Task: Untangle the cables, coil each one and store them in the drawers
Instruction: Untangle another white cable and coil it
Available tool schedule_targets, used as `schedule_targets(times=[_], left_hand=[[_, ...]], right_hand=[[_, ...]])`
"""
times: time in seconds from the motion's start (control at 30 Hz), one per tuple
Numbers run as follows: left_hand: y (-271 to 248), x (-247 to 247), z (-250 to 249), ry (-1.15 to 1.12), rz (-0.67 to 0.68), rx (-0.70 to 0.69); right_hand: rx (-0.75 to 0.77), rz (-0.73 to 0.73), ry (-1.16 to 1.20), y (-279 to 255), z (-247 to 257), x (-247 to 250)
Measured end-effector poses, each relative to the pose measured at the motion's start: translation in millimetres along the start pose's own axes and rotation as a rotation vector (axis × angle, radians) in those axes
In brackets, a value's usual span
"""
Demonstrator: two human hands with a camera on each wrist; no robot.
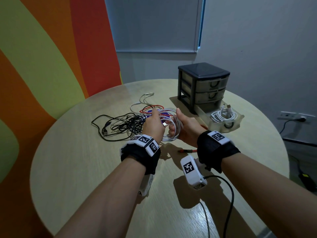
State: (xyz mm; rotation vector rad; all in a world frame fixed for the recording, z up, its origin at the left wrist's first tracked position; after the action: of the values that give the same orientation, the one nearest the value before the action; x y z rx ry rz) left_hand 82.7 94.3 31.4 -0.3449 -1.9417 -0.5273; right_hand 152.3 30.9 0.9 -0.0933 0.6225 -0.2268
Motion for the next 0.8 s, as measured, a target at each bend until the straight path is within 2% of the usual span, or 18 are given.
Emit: schedule_targets(times=[0.17, 0.27, 0.33, 0.57, 0.8], left_hand=[[-2, 4, -5, -0.036, -0.039, -0.060], [-3, 8, -13, -0.027, -0.080, -0.162], [-1, 5, -14, 0.017, -0.063, -0.169], [-1, 1, 5, 0.028, 0.017, 0.026], [-2, -1, 14, -0.059, 0.020, 0.152]], right_hand=[[-0.009, -0.058, -0.033, 4, -3, 8], [-0.017, -0.036, -0.081, 2, -3, 7], [-0.022, -0.034, -0.105, 1, -4, 7], [0.010, -0.103, 0.037, -8, 9, 17], [0.026, -0.030, -0.122, -9, 3, 4]])
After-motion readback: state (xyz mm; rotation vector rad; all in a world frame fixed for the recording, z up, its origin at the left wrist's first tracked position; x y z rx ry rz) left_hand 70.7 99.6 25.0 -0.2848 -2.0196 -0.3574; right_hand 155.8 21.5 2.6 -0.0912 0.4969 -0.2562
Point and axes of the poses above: each hand's wrist, its own y-axis towards the middle knuckle, its own x-axis out of the back of the hand, z = x × y, the point moved 9 cm from there along y, towards the middle knuckle, and after that the axes turned 12 degrees about y, right-handed, at the moved point
